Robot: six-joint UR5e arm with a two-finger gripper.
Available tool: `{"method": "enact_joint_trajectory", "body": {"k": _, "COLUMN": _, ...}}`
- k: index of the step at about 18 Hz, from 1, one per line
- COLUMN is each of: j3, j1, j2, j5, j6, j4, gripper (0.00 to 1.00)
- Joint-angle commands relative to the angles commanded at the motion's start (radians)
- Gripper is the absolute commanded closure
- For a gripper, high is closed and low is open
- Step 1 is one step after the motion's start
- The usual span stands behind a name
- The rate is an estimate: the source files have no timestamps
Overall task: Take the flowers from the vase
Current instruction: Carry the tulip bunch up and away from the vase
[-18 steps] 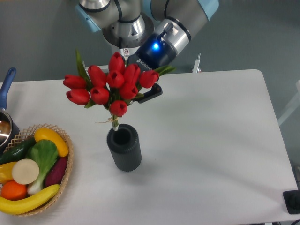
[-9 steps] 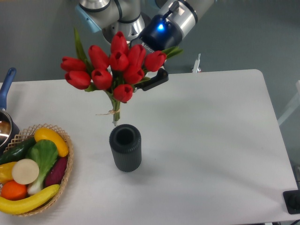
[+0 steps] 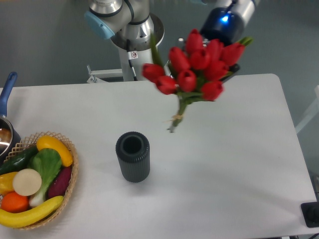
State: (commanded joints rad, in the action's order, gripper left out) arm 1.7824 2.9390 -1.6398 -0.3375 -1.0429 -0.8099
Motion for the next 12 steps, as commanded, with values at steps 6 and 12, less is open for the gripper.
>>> {"method": "enact_joint_trajectory", "body": {"k": 6, "j3": 0.022, "j1": 0.022, "j2": -0.002, "j5": -0.003, "j6": -0.034, "j4": 0.0, "gripper": 0.63}}
{"method": "enact_joint_trajectory", "body": {"k": 12, "j3": 0.042, "j1": 0.023, "j2": -0.002, "j5": -0.005, "j6": -0.06, "j4": 0.002, "gripper": 0.63}}
